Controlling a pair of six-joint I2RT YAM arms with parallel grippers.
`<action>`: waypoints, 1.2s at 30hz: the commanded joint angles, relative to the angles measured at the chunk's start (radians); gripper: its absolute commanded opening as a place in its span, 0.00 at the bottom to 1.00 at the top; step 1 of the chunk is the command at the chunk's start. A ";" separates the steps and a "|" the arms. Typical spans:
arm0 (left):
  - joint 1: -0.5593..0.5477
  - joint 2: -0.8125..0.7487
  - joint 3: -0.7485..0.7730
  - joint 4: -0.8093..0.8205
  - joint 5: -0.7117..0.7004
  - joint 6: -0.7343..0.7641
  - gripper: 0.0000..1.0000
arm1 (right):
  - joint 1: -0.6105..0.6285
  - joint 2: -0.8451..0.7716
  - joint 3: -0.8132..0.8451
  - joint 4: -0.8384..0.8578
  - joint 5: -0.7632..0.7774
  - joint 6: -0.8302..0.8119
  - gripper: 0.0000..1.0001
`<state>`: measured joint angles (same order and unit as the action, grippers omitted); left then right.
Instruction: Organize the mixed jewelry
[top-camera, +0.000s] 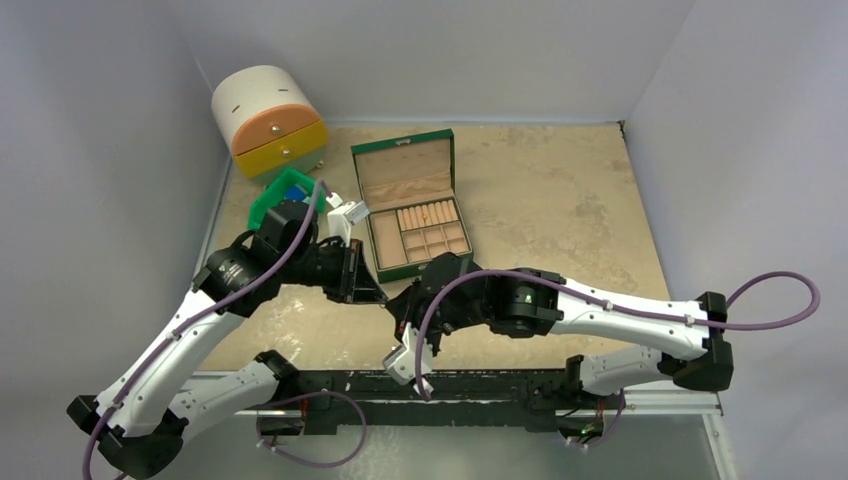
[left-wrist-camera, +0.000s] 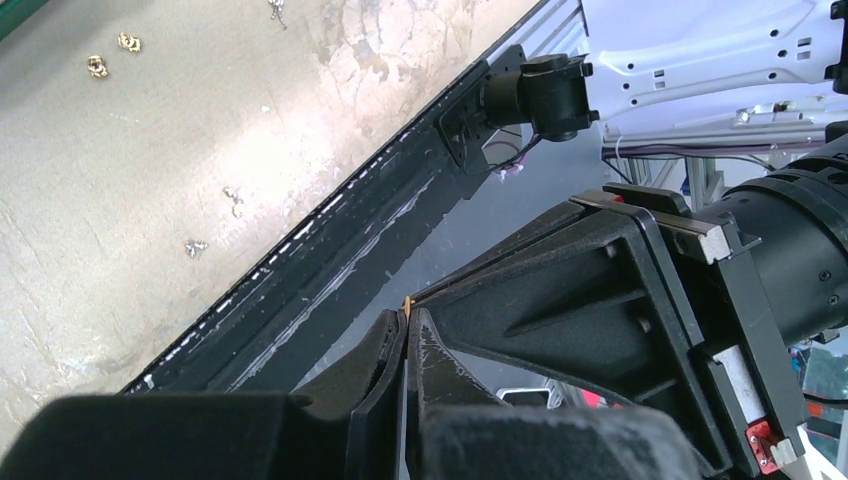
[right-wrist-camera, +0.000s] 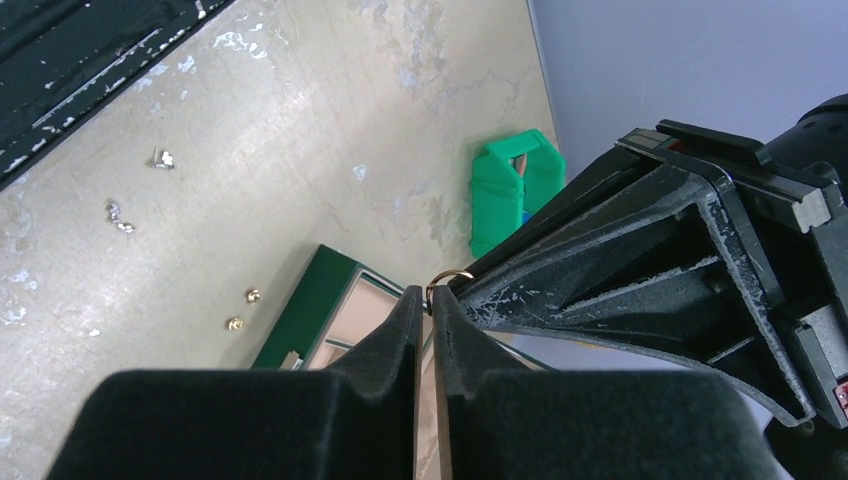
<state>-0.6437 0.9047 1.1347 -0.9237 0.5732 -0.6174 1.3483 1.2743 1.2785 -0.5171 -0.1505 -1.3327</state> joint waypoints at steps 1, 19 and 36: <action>-0.006 -0.019 0.009 0.044 0.004 -0.012 0.00 | 0.005 -0.071 -0.018 0.106 0.021 0.025 0.14; -0.007 -0.211 -0.022 0.202 -0.353 0.003 0.00 | -0.020 -0.256 -0.263 0.488 0.320 0.905 0.41; -0.006 -0.457 -0.172 0.517 -0.366 -0.022 0.00 | -0.310 -0.165 -0.251 0.826 -0.317 1.680 0.49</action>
<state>-0.6449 0.4904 0.9855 -0.5598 0.1898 -0.6193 1.0512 1.1088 1.0111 0.0994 -0.2638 0.1490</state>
